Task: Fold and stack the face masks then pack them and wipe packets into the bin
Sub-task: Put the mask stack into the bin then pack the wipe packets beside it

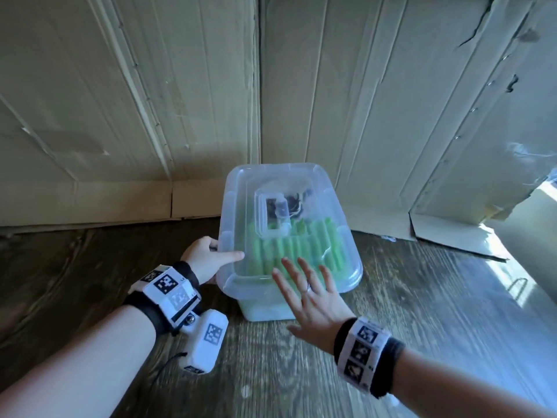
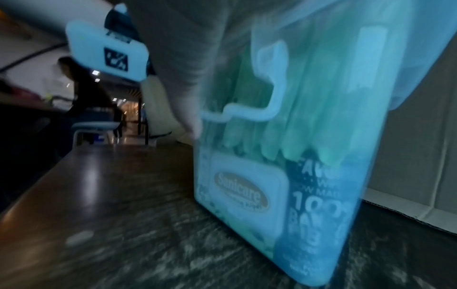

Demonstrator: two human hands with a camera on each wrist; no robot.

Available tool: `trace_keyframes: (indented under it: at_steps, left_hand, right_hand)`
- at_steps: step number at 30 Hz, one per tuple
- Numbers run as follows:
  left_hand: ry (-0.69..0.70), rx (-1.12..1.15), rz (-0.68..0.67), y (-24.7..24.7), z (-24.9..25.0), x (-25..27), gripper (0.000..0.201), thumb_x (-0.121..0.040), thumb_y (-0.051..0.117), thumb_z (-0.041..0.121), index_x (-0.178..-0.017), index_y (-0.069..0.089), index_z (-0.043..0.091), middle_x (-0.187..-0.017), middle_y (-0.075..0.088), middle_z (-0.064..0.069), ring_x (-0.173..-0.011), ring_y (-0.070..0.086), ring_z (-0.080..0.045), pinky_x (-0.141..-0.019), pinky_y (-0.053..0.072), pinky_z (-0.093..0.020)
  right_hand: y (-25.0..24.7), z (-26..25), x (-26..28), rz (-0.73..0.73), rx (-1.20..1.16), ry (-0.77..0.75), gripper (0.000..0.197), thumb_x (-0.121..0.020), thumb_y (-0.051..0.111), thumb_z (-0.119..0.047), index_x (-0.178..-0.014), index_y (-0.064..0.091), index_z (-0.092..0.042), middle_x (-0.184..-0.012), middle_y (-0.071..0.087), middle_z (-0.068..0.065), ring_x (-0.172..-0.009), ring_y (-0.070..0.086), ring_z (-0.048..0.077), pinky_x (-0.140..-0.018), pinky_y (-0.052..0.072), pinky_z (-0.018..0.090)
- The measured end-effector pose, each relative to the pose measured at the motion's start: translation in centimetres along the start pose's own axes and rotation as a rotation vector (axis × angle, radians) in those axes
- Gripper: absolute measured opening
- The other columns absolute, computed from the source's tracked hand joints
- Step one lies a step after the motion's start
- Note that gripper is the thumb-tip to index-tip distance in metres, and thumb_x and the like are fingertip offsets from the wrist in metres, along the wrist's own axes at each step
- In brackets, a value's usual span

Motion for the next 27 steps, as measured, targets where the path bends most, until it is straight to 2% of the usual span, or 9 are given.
trace_keyframes:
  at_steps: [4, 8, 10, 12, 15, 17, 20, 25, 27]
  left_hand:
    - [0.005, -0.032, 0.045, 0.3, -0.1, -0.1, 0.039, -0.073, 0.077, 0.034, -0.094, 0.054, 0.011, -0.090, 0.062, -0.006, -0.079, 0.062, -0.022, -0.057, 0.048, -0.028]
    - [-0.014, -0.029, 0.026, 0.2, 0.0, 0.0, 0.040, -0.074, 0.076, 0.033, -0.098, 0.053, 0.011, -0.091, 0.061, -0.007, -0.083, 0.063, -0.025, -0.062, 0.052, -0.032]
    - [-0.015, -0.015, 0.026, 0.3, 0.0, 0.0, 0.040, -0.074, 0.077, 0.033, -0.098, 0.053, 0.011, -0.093, 0.061, -0.008, -0.086, 0.063, -0.026, -0.067, 0.054, -0.035]
    - [-0.010, 0.003, 0.034, 0.2, -0.1, -0.1, 0.039, -0.074, 0.077, 0.032, -0.096, 0.053, 0.012, -0.095, 0.061, -0.008, -0.088, 0.062, -0.027, -0.070, 0.055, -0.037]
    - [-0.006, 0.065, 0.040, 0.4, -0.1, 0.2, 0.035, -0.074, 0.077, 0.029, -0.093, 0.053, 0.012, -0.093, 0.061, -0.007, -0.082, 0.062, -0.024, -0.063, 0.053, -0.034]
    - [-0.001, 0.086, 0.043, 0.5, -0.1, 0.4, 0.035, -0.076, 0.076, 0.027, -0.096, 0.053, 0.011, -0.090, 0.060, -0.004, -0.076, 0.059, -0.019, -0.056, 0.048, -0.030]
    - [0.006, 0.102, 0.043, 0.5, -0.1, 0.4, 0.032, -0.076, 0.076, 0.026, -0.093, 0.052, 0.012, -0.088, 0.060, -0.003, -0.074, 0.058, -0.017, -0.057, 0.048, -0.029]
    - [0.023, 0.099, 0.051, 0.6, -0.3, 0.2, 0.034, -0.077, 0.074, 0.025, -0.098, 0.052, 0.010, -0.085, 0.058, -0.001, -0.073, 0.056, -0.014, -0.054, 0.044, -0.028]
    - [0.034, 0.072, 0.033, 0.5, -0.3, 0.0, 0.031, -0.078, 0.074, 0.028, -0.093, 0.052, 0.011, -0.088, 0.059, -0.003, -0.074, 0.057, -0.016, -0.054, 0.046, -0.029]
  right_hand:
    - [0.4, -0.5, 0.3, 0.113, -0.042, 0.001, 0.143, -0.037, 0.083, -0.030, -0.145, -0.006, -0.001, -0.116, 0.065, 0.012, -0.103, 0.063, 0.032, -0.081, 0.051, 0.049]
    - [0.4, -0.6, 0.1, 0.117, 0.064, 0.018, 0.139, -0.042, 0.081, -0.033, -0.144, -0.006, 0.003, -0.112, 0.067, 0.010, -0.098, 0.065, 0.031, -0.076, 0.053, 0.047]
    - [0.1, -0.8, 0.2, 0.137, 0.090, -0.009, 0.134, -0.038, 0.081, -0.039, -0.144, 0.011, 0.001, -0.110, 0.067, 0.010, -0.096, 0.065, 0.030, -0.075, 0.053, 0.047]
    - [-0.8, -0.6, 0.3, 0.166, 0.061, -0.060, 0.115, -0.031, 0.082, -0.043, -0.133, 0.039, -0.008, -0.105, 0.068, 0.009, -0.091, 0.066, 0.029, -0.072, 0.055, 0.045]
    - [-2.3, 0.2, 0.1, 0.188, -0.063, -0.088, 0.082, -0.033, 0.086, -0.028, -0.110, 0.064, -0.010, -0.090, 0.067, 0.007, -0.074, 0.064, 0.025, -0.061, 0.056, 0.036]
    - [-3.5, 0.2, -0.3, 0.113, -0.098, -0.109, 0.072, -0.047, 0.086, -0.020, -0.113, 0.062, -0.006, -0.097, 0.065, 0.012, -0.083, 0.062, 0.030, -0.069, 0.054, 0.039]
    - [-4.8, -0.1, -0.8, -0.018, -0.110, -0.098, 0.054, -0.082, 0.065, -0.013, -0.132, 0.046, -0.007, -0.122, 0.051, 0.013, -0.112, 0.045, 0.029, -0.096, 0.040, 0.039]
    - [-5.8, 0.1, -1.5, -0.107, -0.147, -0.044, 0.050, -0.083, 0.067, -0.020, -0.128, 0.050, -0.009, -0.121, 0.052, 0.010, -0.116, 0.044, 0.025, -0.095, 0.042, 0.038]
    - [-5.5, 0.3, -0.9, -0.073, -0.208, 0.002, 0.055, -0.084, 0.064, -0.034, -0.134, 0.046, -0.019, -0.128, 0.048, 0.007, -0.119, 0.042, 0.023, -0.100, 0.037, 0.037]
Point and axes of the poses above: each hand's wrist, its own x-axis away from the middle knuckle, its own y-axis out of the palm, z = x × y, the point moved 2 cm from there along -x, towards the middle knuckle
